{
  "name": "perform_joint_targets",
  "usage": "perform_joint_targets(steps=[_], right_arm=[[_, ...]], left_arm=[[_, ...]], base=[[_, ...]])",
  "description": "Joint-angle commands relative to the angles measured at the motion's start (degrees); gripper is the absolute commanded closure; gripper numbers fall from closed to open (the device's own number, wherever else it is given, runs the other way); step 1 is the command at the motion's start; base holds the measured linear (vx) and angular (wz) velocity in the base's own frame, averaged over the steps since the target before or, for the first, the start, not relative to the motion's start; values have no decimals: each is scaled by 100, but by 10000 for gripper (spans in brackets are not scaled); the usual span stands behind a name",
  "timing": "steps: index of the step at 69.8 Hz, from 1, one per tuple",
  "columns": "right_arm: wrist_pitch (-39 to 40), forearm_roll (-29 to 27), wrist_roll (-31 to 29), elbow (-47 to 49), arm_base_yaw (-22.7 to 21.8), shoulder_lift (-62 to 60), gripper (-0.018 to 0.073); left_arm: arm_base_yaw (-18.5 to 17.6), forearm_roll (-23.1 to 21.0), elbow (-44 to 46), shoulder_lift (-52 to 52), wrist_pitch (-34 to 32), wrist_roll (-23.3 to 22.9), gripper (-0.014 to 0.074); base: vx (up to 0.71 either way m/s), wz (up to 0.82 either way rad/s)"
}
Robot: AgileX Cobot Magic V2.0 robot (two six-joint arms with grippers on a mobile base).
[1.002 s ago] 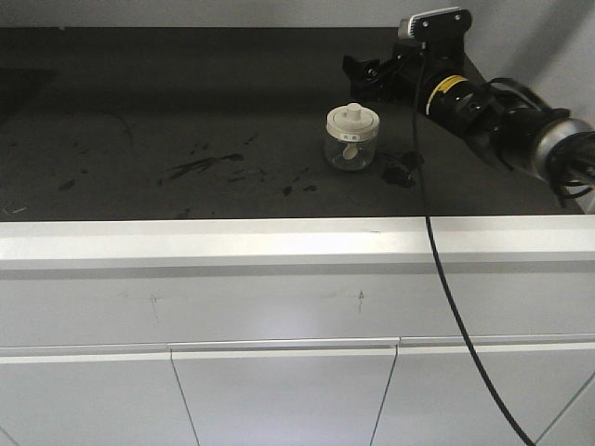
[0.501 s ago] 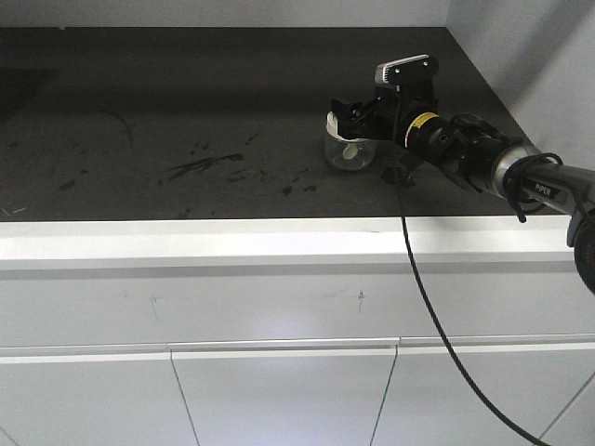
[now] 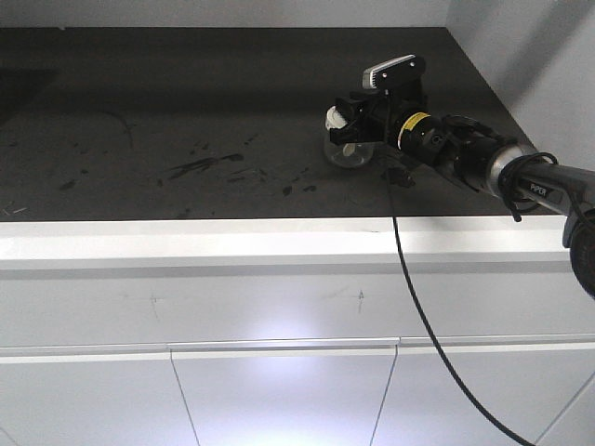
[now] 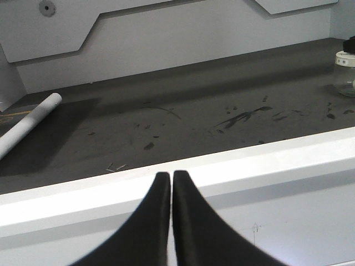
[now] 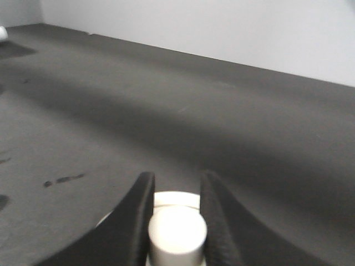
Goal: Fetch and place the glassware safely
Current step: 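Reach the right gripper down over the white-lidded glass jar, then close the right gripper on the jar lid and lift it out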
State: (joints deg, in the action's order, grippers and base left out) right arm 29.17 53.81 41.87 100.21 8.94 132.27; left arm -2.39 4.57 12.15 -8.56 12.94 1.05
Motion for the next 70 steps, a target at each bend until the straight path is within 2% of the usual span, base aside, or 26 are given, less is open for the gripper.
perform_joint_targets(steps=[1, 13, 35, 58, 70], right_arm=[[155, 93, -43, 151, 64, -328, 574], [161, 69, -38, 151, 130, -361, 568], [159, 86, 429, 47, 130, -1011, 563], [210, 87, 504, -1971, 229, -2712, 563], [204, 81, 221, -3194, 554, -3617, 563]], left_arm=[[-25, -17, 167, -72, -404, -22, 603], [-25, -17, 167, -72, -404, -22, 603], [-25, -17, 167, -72, -404, -22, 603], [-25, -17, 167, -72, -404, -22, 603], [-25, -17, 167, -72, -404, -22, 603]], base=[[0, 0], [0, 0], [0, 0], [0, 0], [0, 0]])
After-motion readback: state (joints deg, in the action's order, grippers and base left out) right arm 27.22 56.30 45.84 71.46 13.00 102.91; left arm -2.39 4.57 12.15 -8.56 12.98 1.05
